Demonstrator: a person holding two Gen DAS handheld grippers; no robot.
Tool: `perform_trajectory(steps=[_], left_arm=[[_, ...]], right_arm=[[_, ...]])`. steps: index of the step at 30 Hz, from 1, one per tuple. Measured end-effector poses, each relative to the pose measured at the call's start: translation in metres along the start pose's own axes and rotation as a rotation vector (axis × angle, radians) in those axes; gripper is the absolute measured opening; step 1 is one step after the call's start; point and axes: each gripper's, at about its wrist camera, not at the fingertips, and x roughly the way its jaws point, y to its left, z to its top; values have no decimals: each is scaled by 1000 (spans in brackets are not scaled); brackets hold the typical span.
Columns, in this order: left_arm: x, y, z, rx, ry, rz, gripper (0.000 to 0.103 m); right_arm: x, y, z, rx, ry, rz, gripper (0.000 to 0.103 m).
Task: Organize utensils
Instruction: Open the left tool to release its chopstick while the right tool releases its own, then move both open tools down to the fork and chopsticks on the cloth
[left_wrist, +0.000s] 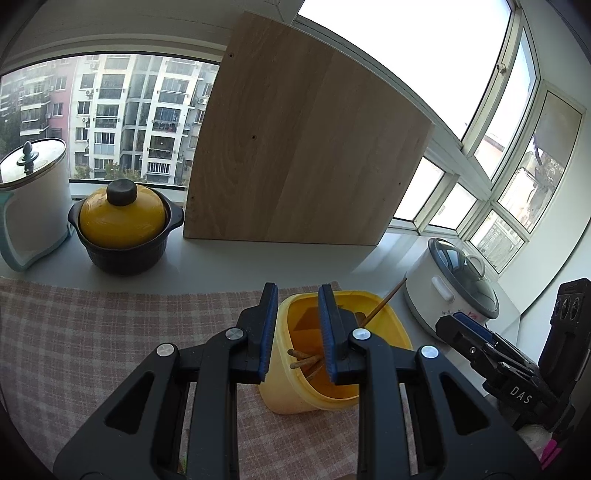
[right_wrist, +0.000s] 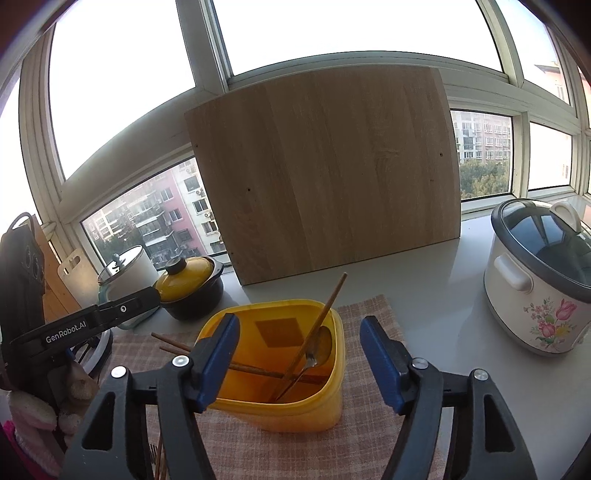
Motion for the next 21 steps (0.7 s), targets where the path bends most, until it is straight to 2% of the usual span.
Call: perform_trajectory(steps=[6, 7, 8, 14, 21], left_arm=[[-14, 0, -7, 9, -9, 34, 23], [-16, 0, -9, 12, -10, 39, 26], [-18, -1, -10, 14, -11, 44, 35], [-37, 5, -19, 7, -46, 81, 63], [-66, 25, -31, 17, -48, 122, 64]], right_arm=[[-16, 3, -4, -4, -42, -6, 99], [-18, 3, -4, 3, -46, -2, 103], [-20, 3, -5, 11, -52, 3, 103], [-22, 1, -11, 36, -40, 5, 103], [-32, 4, -21, 14, -40, 28, 103]])
